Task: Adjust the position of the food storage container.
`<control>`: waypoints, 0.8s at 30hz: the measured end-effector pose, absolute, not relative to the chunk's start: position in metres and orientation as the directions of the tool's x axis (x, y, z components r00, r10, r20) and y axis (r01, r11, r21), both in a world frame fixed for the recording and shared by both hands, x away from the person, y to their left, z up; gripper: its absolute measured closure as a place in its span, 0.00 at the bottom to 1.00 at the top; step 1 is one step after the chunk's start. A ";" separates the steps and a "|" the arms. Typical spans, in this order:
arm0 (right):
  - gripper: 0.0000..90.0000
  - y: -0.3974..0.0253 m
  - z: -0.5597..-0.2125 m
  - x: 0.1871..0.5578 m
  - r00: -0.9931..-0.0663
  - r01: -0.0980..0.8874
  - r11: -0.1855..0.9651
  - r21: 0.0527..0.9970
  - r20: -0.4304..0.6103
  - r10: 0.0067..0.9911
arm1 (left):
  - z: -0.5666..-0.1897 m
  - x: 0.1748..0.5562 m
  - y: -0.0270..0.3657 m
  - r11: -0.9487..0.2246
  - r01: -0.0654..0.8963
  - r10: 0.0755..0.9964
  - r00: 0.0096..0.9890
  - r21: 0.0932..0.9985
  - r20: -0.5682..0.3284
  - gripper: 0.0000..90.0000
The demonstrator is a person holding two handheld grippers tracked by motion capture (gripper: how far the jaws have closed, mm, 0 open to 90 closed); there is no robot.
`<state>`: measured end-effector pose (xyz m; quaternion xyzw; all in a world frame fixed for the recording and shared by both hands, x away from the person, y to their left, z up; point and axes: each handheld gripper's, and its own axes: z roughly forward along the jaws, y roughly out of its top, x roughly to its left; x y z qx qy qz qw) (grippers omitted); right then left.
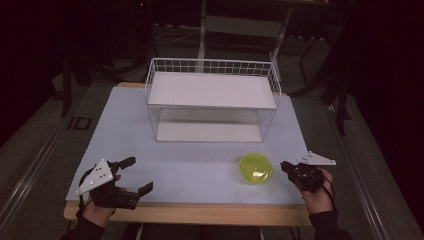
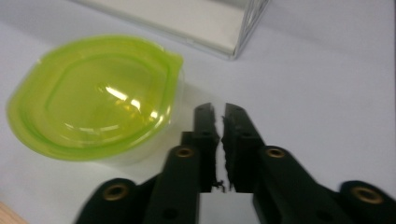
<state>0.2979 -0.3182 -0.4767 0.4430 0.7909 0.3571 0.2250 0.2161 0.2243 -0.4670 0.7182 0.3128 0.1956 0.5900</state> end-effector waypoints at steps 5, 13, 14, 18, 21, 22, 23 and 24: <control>1.00 -0.313 -0.487 0.303 -0.517 0.582 0.361 0.729 -0.011 0.856 | -0.467 0.216 0.224 -0.109 0.218 0.679 0.729 0.970 -0.087 0.02; 1.00 -0.305 -0.501 0.310 -0.511 0.622 0.368 0.692 0.002 0.860 | -0.467 0.216 0.224 -0.113 0.217 0.679 0.729 0.969 -0.084 0.02; 1.00 -0.303 -0.503 0.311 -0.517 0.626 0.371 0.685 0.009 0.856 | -0.467 0.216 0.224 -0.114 0.217 0.680 0.729 0.969 -0.083 0.02; 1.00 -0.298 -0.509 0.313 -0.528 0.639 0.383 0.667 0.019 0.849 | -0.467 0.216 0.223 -0.116 0.217 0.679 0.729 0.969 -0.082 0.02; 1.00 -0.293 -0.510 0.315 -0.539 0.644 0.385 0.661 0.034 0.842 | -0.467 0.217 0.223 -0.117 0.217 0.680 0.729 0.969 -0.082 0.02; 1.00 -0.291 -0.511 0.315 -0.542 0.644 0.391 0.657 0.032 0.840 | -0.467 0.217 0.223 -0.118 0.219 0.680 0.729 0.969 -0.082 0.02; 1.00 -0.289 -0.512 0.315 -0.546 0.645 0.398 0.652 0.029 0.837 | -0.467 0.217 0.223 -0.118 0.219 0.680 0.729 0.969 -0.082 0.02; 1.00 -0.287 -0.513 0.316 -0.550 0.646 0.399 0.651 0.036 0.834 | -0.467 0.217 0.223 -0.119 0.218 0.679 0.729 0.969 -0.081 0.02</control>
